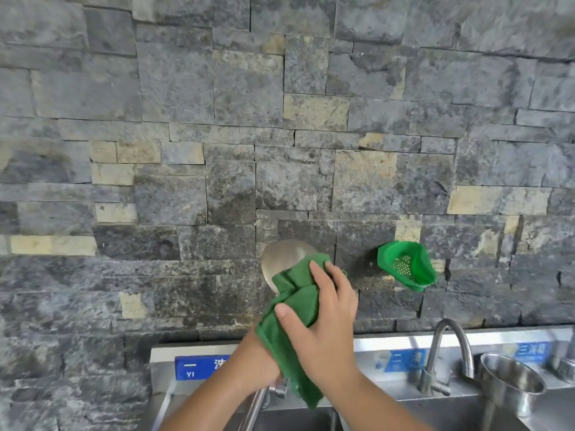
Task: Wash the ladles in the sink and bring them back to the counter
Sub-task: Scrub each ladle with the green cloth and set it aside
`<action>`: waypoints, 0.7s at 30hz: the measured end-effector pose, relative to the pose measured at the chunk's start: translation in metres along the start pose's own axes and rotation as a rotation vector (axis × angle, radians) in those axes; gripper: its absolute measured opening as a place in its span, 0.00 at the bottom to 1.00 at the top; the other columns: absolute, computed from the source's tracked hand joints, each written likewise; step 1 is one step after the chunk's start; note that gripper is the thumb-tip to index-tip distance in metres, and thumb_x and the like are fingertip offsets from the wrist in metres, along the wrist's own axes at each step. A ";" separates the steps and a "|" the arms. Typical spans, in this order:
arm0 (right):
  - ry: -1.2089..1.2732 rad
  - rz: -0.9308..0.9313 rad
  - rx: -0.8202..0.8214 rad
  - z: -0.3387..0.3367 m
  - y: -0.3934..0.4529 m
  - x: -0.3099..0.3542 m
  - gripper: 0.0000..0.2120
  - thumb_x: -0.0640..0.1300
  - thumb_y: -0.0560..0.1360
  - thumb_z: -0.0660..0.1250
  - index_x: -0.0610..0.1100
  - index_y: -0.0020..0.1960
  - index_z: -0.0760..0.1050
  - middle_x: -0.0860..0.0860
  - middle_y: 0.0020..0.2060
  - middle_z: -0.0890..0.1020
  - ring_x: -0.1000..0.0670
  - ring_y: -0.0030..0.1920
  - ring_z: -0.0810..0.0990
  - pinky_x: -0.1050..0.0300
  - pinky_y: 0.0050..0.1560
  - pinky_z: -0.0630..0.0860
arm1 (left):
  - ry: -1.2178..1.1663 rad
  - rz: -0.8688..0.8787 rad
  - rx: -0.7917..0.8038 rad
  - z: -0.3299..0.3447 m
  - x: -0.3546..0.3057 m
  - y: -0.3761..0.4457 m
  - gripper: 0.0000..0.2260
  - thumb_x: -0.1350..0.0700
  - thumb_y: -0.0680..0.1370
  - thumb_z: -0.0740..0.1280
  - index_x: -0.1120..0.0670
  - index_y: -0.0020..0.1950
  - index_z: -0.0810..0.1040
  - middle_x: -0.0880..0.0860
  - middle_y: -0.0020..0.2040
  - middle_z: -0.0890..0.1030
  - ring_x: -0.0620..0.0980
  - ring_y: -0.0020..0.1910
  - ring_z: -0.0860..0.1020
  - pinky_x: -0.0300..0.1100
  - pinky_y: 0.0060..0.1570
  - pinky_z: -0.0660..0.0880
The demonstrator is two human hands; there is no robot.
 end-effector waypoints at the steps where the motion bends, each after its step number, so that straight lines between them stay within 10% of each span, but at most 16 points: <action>1: 0.008 0.024 0.043 0.005 -0.004 -0.003 0.40 0.67 0.65 0.64 0.53 0.73 0.64 0.56 0.71 0.61 0.55 0.71 0.57 0.56 0.69 0.56 | 0.122 -0.004 -0.004 0.003 0.003 0.002 0.19 0.57 0.72 0.67 0.43 0.60 0.74 0.46 0.51 0.81 0.37 0.44 0.79 0.40 0.49 0.78; 3: 0.222 0.181 0.083 0.007 -0.001 -0.012 0.36 0.63 0.66 0.70 0.57 0.70 0.63 0.55 0.67 0.68 0.55 0.69 0.66 0.58 0.68 0.64 | 0.440 0.043 -0.112 0.003 -0.001 0.004 0.10 0.57 0.77 0.61 0.44 0.55 0.73 0.42 0.47 0.78 0.35 0.42 0.76 0.29 0.42 0.73; 7: 1.009 0.756 0.074 0.015 -0.004 -0.044 0.19 0.46 0.75 0.72 0.46 0.63 0.71 0.39 0.54 0.82 0.38 0.53 0.83 0.40 0.53 0.81 | 0.883 0.159 -0.237 -0.005 -0.026 0.003 0.06 0.52 0.82 0.57 0.51 0.50 0.72 0.49 0.36 0.75 0.48 0.32 0.73 0.42 0.32 0.68; 10: 1.221 0.907 -0.066 0.015 -0.012 -0.058 0.27 0.53 0.72 0.73 0.40 0.65 0.71 0.33 0.57 0.79 0.32 0.56 0.80 0.30 0.54 0.76 | 0.496 -0.065 -0.043 -0.024 -0.007 0.011 0.15 0.50 0.83 0.56 0.55 0.39 0.70 0.52 0.34 0.73 0.49 0.29 0.69 0.42 0.32 0.64; 17: 1.155 0.751 -0.209 -0.016 -0.007 -0.051 0.14 0.46 0.79 0.64 0.49 0.64 0.69 0.45 0.49 0.80 0.46 0.41 0.82 0.51 0.36 0.80 | -0.246 -0.358 -0.016 -0.029 0.040 -0.002 0.08 0.59 0.81 0.64 0.57 0.42 0.77 0.52 0.32 0.76 0.46 0.27 0.71 0.38 0.28 0.64; 21: 0.853 0.442 -0.176 -0.031 0.003 -0.024 0.21 0.48 0.71 0.68 0.60 0.61 0.68 0.50 0.60 0.76 0.48 0.56 0.79 0.43 0.59 0.78 | -0.220 -0.306 -0.086 -0.034 0.038 -0.008 0.06 0.58 0.78 0.70 0.55 0.41 0.79 0.53 0.35 0.76 0.47 0.33 0.71 0.42 0.37 0.66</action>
Point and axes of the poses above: each hand's wrist, its own y-axis towards the middle knuckle, its own z-axis out of the palm, x = y × z, the point moved 3 cm from there along y, towards the middle knuckle
